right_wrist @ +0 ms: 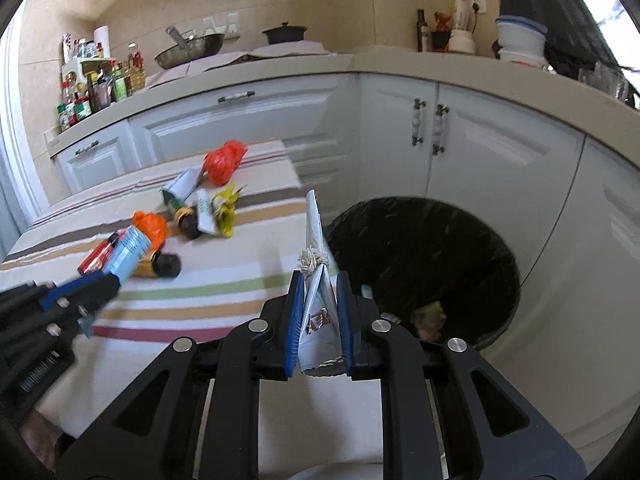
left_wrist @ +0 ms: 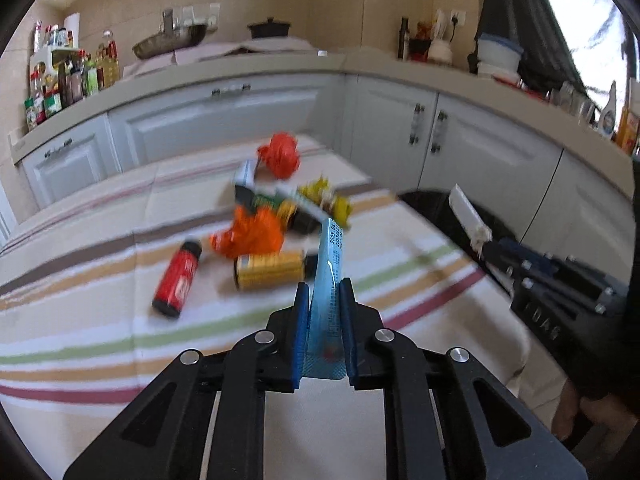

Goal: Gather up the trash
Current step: 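Grasp the light blue tube with the left gripper while the right gripper holds the wrapper, then carry the wrapper and blue tube over the bin with both grippers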

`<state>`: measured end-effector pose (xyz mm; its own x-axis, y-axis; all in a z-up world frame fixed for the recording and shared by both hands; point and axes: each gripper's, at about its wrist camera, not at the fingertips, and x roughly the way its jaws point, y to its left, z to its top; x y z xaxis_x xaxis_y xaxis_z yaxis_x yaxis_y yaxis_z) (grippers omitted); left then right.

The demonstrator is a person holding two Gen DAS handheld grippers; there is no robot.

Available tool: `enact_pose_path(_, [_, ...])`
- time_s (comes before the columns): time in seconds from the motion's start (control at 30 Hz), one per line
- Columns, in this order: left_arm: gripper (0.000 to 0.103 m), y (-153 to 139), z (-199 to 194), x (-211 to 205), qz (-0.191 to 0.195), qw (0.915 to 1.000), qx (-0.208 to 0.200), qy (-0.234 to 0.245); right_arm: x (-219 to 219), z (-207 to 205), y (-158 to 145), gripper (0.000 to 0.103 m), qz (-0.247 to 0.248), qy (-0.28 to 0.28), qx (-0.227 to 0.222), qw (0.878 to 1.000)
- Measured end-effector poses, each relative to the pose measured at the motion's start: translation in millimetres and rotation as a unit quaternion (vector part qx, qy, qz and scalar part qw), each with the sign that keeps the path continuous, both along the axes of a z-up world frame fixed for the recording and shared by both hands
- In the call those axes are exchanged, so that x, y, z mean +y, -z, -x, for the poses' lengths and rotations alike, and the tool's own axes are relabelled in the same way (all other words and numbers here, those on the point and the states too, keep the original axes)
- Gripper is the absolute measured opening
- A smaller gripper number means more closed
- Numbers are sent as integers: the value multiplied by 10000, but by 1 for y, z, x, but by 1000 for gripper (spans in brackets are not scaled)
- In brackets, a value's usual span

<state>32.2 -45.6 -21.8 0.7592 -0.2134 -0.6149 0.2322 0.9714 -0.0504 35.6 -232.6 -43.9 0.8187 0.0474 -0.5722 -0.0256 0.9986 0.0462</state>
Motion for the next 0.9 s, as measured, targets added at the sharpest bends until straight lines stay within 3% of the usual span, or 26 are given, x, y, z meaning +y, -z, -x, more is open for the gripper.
enact_pose_path(0.43, [16, -34, -53, -70, 199, 9976, -446, 491, -69, -30, -25, 16, 123, 780, -381, 9962])
enact_pose_path(0.9, [16, -9, -113, -138, -73, 9972, -162, 723, -131, -73, -1, 16, 1, 1243, -226, 9920])
